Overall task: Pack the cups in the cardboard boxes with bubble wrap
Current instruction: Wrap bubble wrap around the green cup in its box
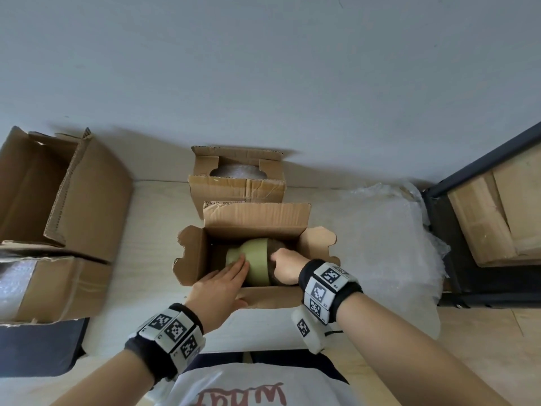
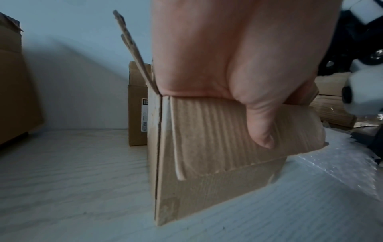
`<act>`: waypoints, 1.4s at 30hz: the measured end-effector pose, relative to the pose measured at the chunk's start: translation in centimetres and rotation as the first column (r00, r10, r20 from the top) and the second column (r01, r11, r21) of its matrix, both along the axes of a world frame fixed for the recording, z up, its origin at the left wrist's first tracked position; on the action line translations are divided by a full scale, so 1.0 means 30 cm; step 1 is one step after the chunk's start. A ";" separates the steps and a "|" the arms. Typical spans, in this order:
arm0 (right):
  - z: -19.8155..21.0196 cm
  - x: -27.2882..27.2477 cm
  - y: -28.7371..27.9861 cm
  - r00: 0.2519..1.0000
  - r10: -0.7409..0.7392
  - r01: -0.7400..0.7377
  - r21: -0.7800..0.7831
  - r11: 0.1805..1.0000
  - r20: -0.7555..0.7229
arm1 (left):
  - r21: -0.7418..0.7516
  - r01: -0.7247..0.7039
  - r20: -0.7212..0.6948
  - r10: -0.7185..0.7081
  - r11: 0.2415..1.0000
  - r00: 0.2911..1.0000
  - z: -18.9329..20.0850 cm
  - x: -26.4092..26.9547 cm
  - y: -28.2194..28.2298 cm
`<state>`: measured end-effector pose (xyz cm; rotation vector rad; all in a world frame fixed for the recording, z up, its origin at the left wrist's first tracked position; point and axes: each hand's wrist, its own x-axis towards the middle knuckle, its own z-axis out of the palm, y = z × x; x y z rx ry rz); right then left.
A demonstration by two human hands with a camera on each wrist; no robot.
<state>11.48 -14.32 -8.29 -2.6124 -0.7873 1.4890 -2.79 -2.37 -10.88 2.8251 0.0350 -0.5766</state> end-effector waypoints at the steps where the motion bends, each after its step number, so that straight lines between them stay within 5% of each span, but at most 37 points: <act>1: -0.010 -0.003 0.008 1.000 0.026 -0.027 -0.036 0.999 -0.014 | -0.004 0.002 0.002 -0.002 1.000 1.000 -0.001 -0.001 0.000; 4: -0.006 0.004 0.013 0.999 0.035 -0.036 -0.026 0.999 -0.028 | -0.013 0.019 0.003 -0.019 1.000 1.000 0.001 -0.002 0.002; 7: 0.048 0.035 -0.030 0.992 -0.085 0.100 0.173 0.980 -0.088 | -0.031 0.019 -0.025 -0.020 0.999 0.999 0.011 0.005 0.010; 11: 0.177 0.123 -0.149 0.969 -0.238 0.228 0.634 0.739 -0.072 | -0.048 0.017 -0.076 -0.020 0.999 0.997 0.018 0.004 0.022; 13: 0.212 0.237 -0.214 0.952 -0.304 0.187 0.718 0.671 0.037 | -0.060 0.025 -0.072 -0.029 0.998 0.997 0.023 0.002 0.029; 18: 0.113 0.554 -0.328 0.756 -0.465 0.219 0.492 0.843 0.461 | -0.083 0.007 -0.096 -0.015 0.997 0.995 0.030 -0.004 0.021; 24: -0.031 0.668 -0.358 0.718 -0.232 0.156 0.173 0.973 0.657 | -0.088 -0.056 -0.077 0.049 0.995 0.996 0.085 0.014 -0.005; 30: -0.084 0.685 -0.373 0.737 -0.049 0.133 -0.074 0.988 0.674 | -0.103 -0.083 -0.037 0.080 0.991 0.996 0.047 -0.011 0.008; 34: -0.072 0.704 -0.394 0.697 -0.227 0.225 0.093 0.970 0.680 | -0.106 -0.073 -0.038 0.070 0.992 0.997 0.043 -0.011 0.011; 38: -0.007 0.735 -0.417 0.646 -0.514 0.314 0.417 0.853 0.565 | -0.098 -0.079 -0.067 0.072 0.992 0.995 0.045 -0.009 0.011; 42: 0.099 0.745 -0.435 0.643 -0.590 0.247 0.597 0.763 0.488 | -0.083 -0.070 -0.083 0.063 0.994 0.994 0.055 -0.006 0.010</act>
